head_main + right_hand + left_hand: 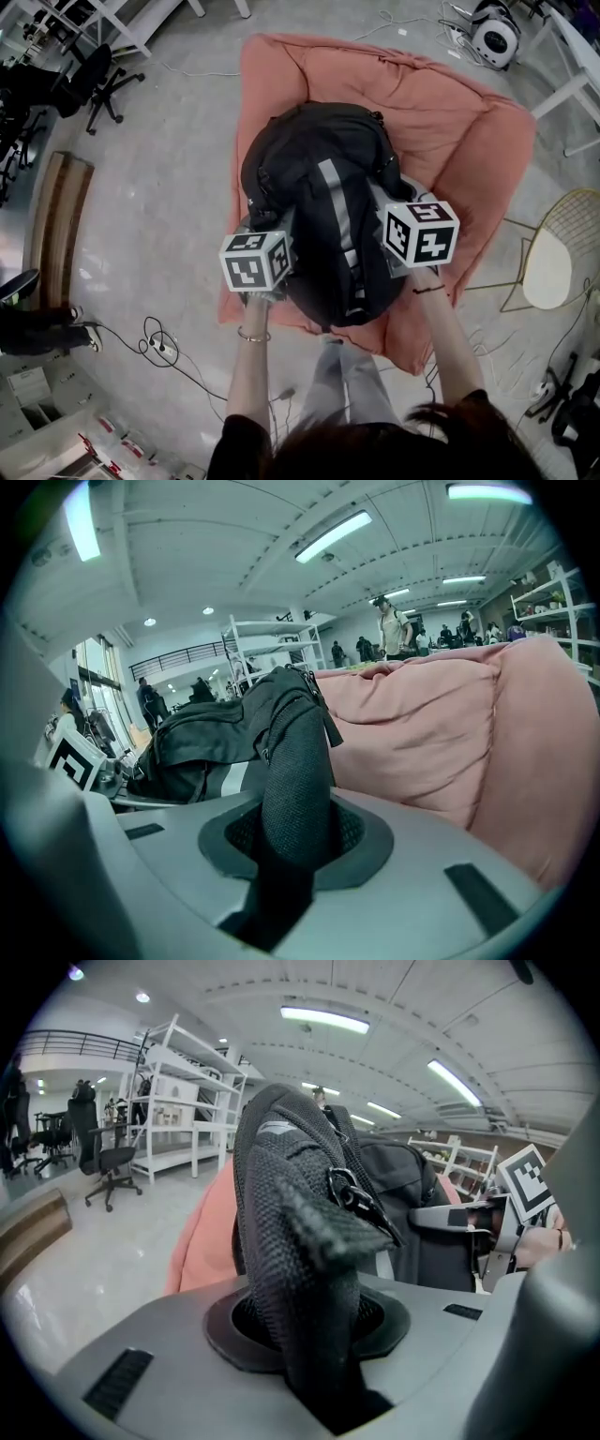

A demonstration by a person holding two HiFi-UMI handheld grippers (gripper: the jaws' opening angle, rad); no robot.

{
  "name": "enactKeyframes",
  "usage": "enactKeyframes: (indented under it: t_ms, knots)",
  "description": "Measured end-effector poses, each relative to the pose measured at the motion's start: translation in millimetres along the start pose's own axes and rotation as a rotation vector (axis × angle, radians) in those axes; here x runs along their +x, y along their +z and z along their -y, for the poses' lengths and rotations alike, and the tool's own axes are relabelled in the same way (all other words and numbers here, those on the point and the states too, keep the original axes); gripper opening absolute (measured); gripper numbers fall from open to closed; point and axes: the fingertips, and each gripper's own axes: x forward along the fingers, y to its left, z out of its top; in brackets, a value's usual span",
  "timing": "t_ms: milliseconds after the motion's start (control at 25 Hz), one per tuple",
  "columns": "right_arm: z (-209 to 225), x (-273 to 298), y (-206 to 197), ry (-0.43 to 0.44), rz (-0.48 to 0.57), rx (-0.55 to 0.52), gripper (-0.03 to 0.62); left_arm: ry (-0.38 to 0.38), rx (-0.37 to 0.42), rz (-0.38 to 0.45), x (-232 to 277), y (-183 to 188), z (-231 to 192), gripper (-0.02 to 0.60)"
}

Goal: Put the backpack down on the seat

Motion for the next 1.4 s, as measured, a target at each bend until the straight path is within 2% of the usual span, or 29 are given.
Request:
enactKeyframes:
  t_ms: [280, 680, 840, 1000, 1080, 1240, 1400]
  knots:
    - [2.6, 26.5, 1.1, -0.019, -0.020, -0.019, 0.081, 0.041, -0.023, -0.009, 16.3, 0.4, -19.7, 0.138]
    - [4.9, 43.1, 0.0, -0.041, -0.040, -0.017, 0.119, 0.144, -0.003, -0.035, 29.5, -1.9, -34.9, 0.207]
    - [4.3, 46.1, 1.6, -0.060, -0.029, -0.032, 0.132, 0.237, 0.032, -0.042, 30.2, -3.7, -45.8, 0.282]
    - [2.9, 48.0, 4.8, -0.081, -0.013, -0.017, 0.198, 0.289, 0.058, -0.040, 28.7, -4.7, -51.2, 0.325]
    - [2.2, 47.6, 6.5, -0.085, -0.006, -0.011, 0.214, 0.306, 0.053, -0.035, 25.6, -4.7, -54.4, 0.345]
    - [3.1, 43.7, 11.1, -0.096, 0.025, 0.004, 0.233, 0.363, 0.090, -0.041, 18.0, -7.0, -60.6, 0.371]
    - [-1.5, 36.2, 15.2, -0.092, 0.031, -0.009, 0.238, 0.377, 0.028, -0.021, 2.1, -7.7, -64.6, 0.382]
